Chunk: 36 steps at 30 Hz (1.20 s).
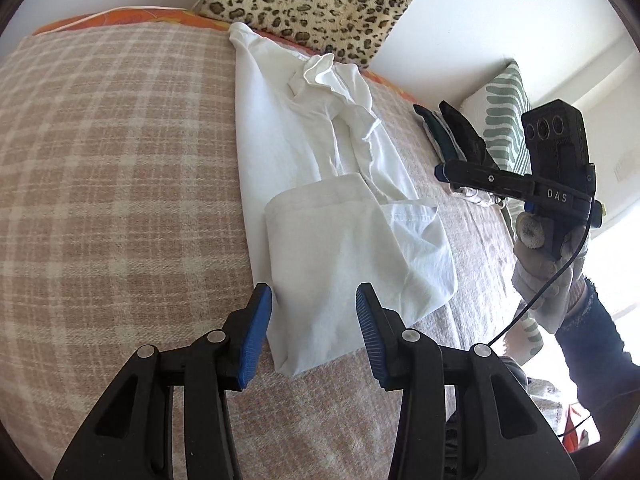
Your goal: Fold small clothes
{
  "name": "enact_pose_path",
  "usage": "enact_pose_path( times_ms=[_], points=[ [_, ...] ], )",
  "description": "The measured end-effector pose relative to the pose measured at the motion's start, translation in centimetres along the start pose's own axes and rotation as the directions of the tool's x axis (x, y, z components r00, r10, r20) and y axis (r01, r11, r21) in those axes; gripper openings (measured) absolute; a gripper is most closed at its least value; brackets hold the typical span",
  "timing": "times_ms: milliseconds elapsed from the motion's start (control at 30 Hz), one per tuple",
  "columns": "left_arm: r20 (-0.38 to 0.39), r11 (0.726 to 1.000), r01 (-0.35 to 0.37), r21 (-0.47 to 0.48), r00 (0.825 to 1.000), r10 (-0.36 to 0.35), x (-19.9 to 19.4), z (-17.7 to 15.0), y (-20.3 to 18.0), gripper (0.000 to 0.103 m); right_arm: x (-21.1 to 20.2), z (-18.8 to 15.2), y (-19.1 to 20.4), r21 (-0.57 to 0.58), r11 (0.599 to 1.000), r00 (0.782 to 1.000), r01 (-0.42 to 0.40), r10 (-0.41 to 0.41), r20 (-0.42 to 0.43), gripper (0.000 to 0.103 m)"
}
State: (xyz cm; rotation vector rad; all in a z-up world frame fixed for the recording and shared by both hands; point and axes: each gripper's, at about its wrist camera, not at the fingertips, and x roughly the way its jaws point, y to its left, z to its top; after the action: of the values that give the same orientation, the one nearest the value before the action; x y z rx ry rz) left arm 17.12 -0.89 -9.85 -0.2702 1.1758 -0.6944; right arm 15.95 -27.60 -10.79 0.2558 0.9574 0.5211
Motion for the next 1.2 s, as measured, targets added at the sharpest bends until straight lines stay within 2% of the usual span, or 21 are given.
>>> enact_pose_path(
  times_ms=[67, 167, 267, 400, 467, 533, 567, 600, 733, 800, 867, 933, 967, 1067, 1100, 1200],
  points=[
    [-0.013, 0.999, 0.024, -0.032, 1.0, -0.024, 0.7, 0.5, 0.6, 0.041, -0.3, -1.1, -1.7, 0.036, 0.999, 0.999, 0.034, -0.033, -0.019, 0.036],
    [-0.022, 0.995, 0.048, -0.082, 0.999, -0.05, 1.7, 0.9, 1.1, 0.041, -0.7, -2.4, -3.4, 0.078, 0.996, 0.999, 0.031, -0.03, -0.016, 0.036],
    [-0.02, 0.996, 0.041, -0.082, 0.999, -0.043, 2.2, 1.2, 1.0, 0.041, -0.2, -3.2, -4.1, 0.089, 0.995, 0.999, 0.041, -0.039, -0.023, 0.036],
    [-0.02, 0.997, 0.031, -0.066, 0.999, -0.033, 2.9, 1.4, 0.6, 0.041, 1.2, -3.4, -4.2, 0.084, 0.992, 0.995, 0.097, -0.094, -0.041, 0.036],
    [-0.014, 0.997, 0.031, -0.07, 0.999, -0.032, 3.0, 1.5, 0.5, 0.032, 1.3, -3.4, -4.0, 0.086, 0.994, 0.997, 0.068, -0.066, -0.03, 0.036],
    [-0.003, 0.998, 0.015, -0.067, 1.0, -0.016, 3.0, 1.6, 0.4, 0.009, 1.0, -3.5, -3.3, 0.067, 0.995, 0.997, 0.078, -0.077, -0.01, 0.03],
    [0.01, 0.998, 0.02, -0.068, 1.0, -0.019, 2.9, 1.7, 0.5, 0.007, 0.8, -3.6, -3.0, 0.053, 0.995, 0.996, 0.084, -0.084, -0.002, 0.011],
    [0.023, 0.997, 0.026, -0.068, 0.999, -0.025, 2.6, 1.7, 0.5, 0.007, 0.4, -3.6, -2.5, 0.041, 0.995, 0.996, 0.088, -0.088, 0.006, 0.008],
    [0.089, 0.999, 0.029, -0.024, 0.996, -0.026, 0.8, 1.1, -0.5, 0.005, -2.5, -4.0, -1.0, -0.003, 0.998, 0.993, 0.06, -0.06, 0.099, 0.007],
    [0.13, 1.0, -0.003, 0.03, 0.992, -0.001, 0.2, 0.9, -1.2, 0.005, -3.5, -4.0, -0.8, -0.019, 0.999, 0.988, 0.048, -0.044, 0.148, 0.007],
    [0.135, 0.996, -0.059, 0.061, 0.99, 0.05, 0.7, 1.2, -1.3, 0.005, -2.6, -3.6, -1.2, -0.028, 0.994, 0.985, 0.106, -0.101, 0.14, 0.007],
    [0.096, 0.998, -0.056, 0.021, 0.994, 0.054, 2.1, 1.8, 0.0, 0.005, -0.8, -3.1, -2.4, -0.013, 0.992, 0.987, 0.129, -0.127, 0.094, 0.007],
    [0.083, 0.997, -0.082, 0.014, 0.993, 0.08, 2.7, 2.1, 0.3, 0.005, 0.0, -2.9, -2.8, -0.005, 0.989, 0.986, 0.148, -0.147, 0.072, 0.007],
    [0.083, 0.99, -0.138, 0.037, 0.987, 0.135, 3.0, 2.2, 0.7, 0.006, 1.1, -2.8, -4.1, 0.016, 0.971, 0.971, 0.238, -0.238, 0.027, 0.01],
    [0.083, 0.987, -0.154, 0.045, 0.985, 0.15, 2.8, 2.1, 0.6, 0.01, 1.0, -2.9, -4.5, 0.025, 0.96, 0.96, 0.278, -0.279, 0.023, 0.017],
    [0.105, 0.981, -0.181, 0.066, 0.979, 0.174, 1.6, 2.2, 0.3, 0.011, -0.9, -3.4, -4.7, 0.055, 0.95, 0.948, 0.308, -0.312, 0.068, 0.02]
  ],
)
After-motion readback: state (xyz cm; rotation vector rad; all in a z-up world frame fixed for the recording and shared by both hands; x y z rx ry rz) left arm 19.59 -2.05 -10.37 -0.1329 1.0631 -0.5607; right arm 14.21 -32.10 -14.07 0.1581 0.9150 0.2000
